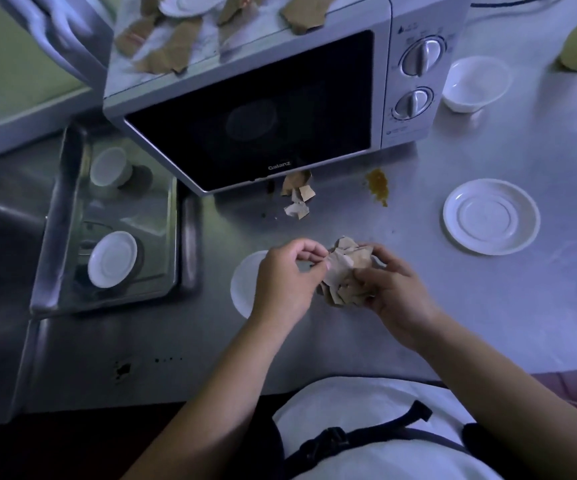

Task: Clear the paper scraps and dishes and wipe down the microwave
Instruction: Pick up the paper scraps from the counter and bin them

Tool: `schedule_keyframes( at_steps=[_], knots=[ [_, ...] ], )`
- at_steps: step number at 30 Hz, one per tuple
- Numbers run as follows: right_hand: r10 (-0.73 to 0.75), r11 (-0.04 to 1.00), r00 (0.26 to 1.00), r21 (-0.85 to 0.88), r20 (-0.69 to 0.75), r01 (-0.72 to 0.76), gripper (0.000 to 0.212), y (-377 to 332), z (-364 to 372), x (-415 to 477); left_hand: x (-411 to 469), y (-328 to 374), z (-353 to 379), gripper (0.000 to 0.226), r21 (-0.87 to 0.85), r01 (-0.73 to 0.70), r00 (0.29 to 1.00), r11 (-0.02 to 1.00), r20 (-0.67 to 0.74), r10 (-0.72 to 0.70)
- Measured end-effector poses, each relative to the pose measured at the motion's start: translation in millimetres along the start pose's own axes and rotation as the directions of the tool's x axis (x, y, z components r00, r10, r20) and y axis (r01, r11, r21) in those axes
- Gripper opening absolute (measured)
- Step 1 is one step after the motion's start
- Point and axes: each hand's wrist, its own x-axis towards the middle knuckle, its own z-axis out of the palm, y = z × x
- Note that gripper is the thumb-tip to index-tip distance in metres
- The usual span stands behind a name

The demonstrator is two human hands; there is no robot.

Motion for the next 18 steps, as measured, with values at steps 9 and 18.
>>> schedule_keyframes(
  at_steps=[9,18],
  knots=[
    [0.031,0.999,0.996,0.015,0.089,-0.032,0.042,9.2,10.2,6.1,-4.6,-9.8,4.5,0.025,-0.279,0.095,0.995,0.956,0.012,-0.096],
    [0.05,0.992,0.983,0.106,0.176,-0.07,0.039,18.3,12.7,8.3,-3.7,-10.2,11.1,0.023,-0.357,0.168,0.983,0.919,0.136,-0.127]
  ],
)
